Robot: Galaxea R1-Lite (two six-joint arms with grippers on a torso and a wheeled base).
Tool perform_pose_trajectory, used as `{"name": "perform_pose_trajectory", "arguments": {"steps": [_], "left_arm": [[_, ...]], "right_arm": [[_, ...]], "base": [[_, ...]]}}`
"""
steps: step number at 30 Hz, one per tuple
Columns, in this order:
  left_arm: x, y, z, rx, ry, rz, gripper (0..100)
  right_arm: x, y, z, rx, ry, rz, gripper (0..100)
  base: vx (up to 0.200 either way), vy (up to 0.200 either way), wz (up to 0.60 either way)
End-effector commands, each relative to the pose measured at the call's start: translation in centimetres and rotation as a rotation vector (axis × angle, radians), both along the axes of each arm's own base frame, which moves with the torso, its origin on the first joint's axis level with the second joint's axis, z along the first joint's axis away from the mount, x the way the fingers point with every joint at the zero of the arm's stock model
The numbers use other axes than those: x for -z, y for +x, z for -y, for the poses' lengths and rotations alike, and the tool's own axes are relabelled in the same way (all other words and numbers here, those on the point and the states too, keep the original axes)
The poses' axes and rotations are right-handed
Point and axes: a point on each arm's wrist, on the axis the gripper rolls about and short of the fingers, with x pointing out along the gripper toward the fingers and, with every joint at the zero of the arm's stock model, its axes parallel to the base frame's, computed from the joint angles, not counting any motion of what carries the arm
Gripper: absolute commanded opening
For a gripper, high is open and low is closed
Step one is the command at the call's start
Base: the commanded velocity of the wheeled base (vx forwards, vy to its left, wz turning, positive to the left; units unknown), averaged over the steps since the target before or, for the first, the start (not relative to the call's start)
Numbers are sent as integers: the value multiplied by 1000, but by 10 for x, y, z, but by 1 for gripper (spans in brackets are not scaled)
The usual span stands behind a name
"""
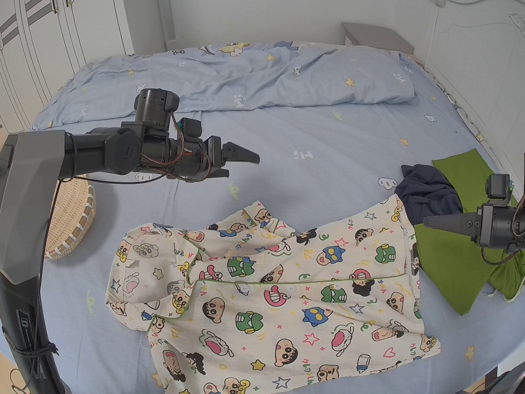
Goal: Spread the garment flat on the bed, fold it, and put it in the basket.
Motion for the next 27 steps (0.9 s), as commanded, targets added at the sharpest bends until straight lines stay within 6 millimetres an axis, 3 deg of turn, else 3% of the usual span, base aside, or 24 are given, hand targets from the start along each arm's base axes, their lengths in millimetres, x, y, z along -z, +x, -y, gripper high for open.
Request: {"name": "perform_pose_trajectory", "arguments": {"steps": [1, 7, 12, 17, 27], "left_arm": [[13, 8, -11, 97, 128, 8, 100], [48, 24, -7, 158, 216, 45, 100], [41, 25, -3, 183, 230, 105, 100], [57, 26, 7, 208, 238, 64, 100], [64, 24, 18, 234, 240, 47, 100]], "right_arm": [[1, 0, -1, -2, -1, -3, 100], [2, -1, -1, -5, -4, -4, 100], [3, -1, -1, -8, -5, -5, 100], [3, -1, 0, -7, -5, -4, 100], [2, -1, 1, -4, -5, 2, 100]], "base": [[0, 0, 0], [0, 0, 0], [0, 0, 0], [0, 0, 0], [0, 0, 0]]}}
